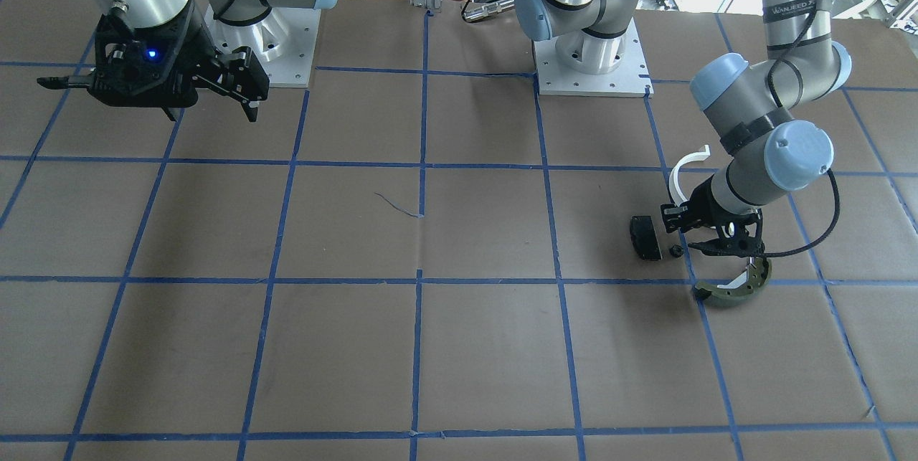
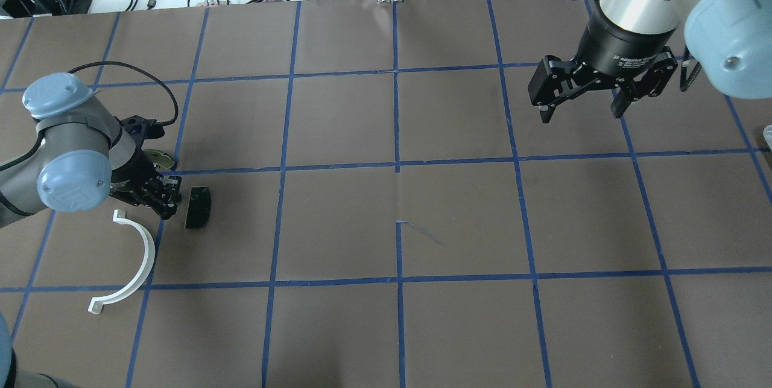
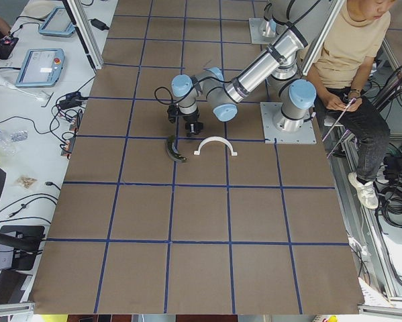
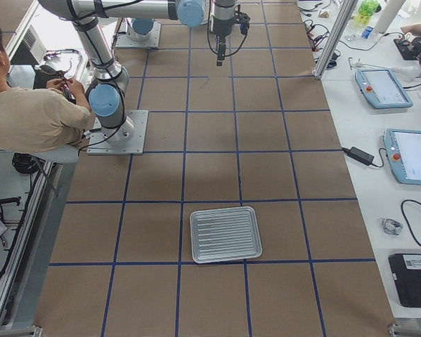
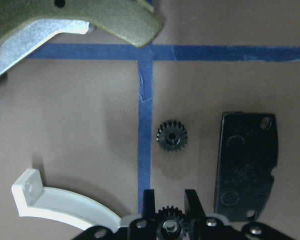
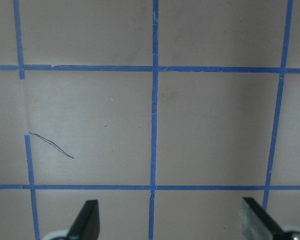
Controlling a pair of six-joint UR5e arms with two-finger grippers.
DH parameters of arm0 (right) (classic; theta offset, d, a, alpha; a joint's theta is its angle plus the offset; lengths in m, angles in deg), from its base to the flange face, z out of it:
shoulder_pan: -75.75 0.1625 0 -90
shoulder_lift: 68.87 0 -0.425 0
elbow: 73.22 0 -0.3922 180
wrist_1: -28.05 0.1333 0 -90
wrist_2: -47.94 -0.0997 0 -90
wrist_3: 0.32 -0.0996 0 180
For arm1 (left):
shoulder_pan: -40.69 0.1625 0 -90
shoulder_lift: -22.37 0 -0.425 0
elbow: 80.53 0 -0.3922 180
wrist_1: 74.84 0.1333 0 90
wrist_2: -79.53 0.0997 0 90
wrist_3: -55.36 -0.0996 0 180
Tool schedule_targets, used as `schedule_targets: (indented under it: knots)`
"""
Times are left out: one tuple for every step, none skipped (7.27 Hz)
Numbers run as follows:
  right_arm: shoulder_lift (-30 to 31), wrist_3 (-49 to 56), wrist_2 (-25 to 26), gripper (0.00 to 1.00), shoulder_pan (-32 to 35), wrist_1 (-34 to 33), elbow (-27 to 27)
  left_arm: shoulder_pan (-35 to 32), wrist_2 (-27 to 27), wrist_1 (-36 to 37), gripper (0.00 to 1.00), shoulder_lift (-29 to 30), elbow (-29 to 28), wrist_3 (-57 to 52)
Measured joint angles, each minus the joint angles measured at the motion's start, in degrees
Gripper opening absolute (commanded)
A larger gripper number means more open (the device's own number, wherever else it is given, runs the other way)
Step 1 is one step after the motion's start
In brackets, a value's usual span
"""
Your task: Place bearing gear from tray to pile
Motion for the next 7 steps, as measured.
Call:
schedule_targets:
  knots:
    - [0.0,0.0,0.0,1.0,0.0,0.0,0.0,0.0,0.0,-0.2,1.0,0.0,0.0,0.0]
    - [0.0,0.0,0.0,1.0,0.0,0.0,0.0,-0.1,0.0,-0.5,1.0,-0.1,-0.1,-0.1]
    - [0.0,0.0,0.0,1.0,0.0,0.1,0.0,-0.3,0.0,-0.8,1.0,-0.4,-0.2,0.0]
    - [0.0,0.0,0.1,1.0,0.0,0.1,0.0,-0.8,0.1,-1.3,1.0,-1.2,-0.5,0.1]
    - [0.0,0.0,0.1,1.0,0.0,0.0,0.0,-1.8,0.1,-3.0,1.0,-2.7,-1.4,0.8]
    - [0.0,0.0,0.2,1.0,0.0,0.0,0.0,-3.6,-0.4,-7.0,1.0,-4.5,-3.7,2.2]
    - [0.0,0.0,0.2,1.0,0.0,0.1,0.0,-6.5,-1.7,-15.3,1.0,-6.9,-8.9,4.7]
